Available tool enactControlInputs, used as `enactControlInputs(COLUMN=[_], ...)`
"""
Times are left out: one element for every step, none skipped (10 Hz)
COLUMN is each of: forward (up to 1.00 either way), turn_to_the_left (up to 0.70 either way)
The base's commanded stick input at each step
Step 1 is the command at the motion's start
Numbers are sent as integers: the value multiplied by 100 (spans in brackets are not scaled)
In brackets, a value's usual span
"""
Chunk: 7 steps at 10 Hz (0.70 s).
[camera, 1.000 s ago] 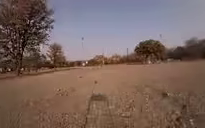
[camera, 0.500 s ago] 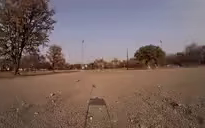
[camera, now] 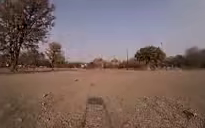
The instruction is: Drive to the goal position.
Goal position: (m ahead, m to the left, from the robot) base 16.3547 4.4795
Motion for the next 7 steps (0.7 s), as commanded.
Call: enactControlInputs(forward=[70, 70, 70, 70, 70, 70, 70], turn_to_the_left=[0, 0, 0, 0, 0, 0, 0])
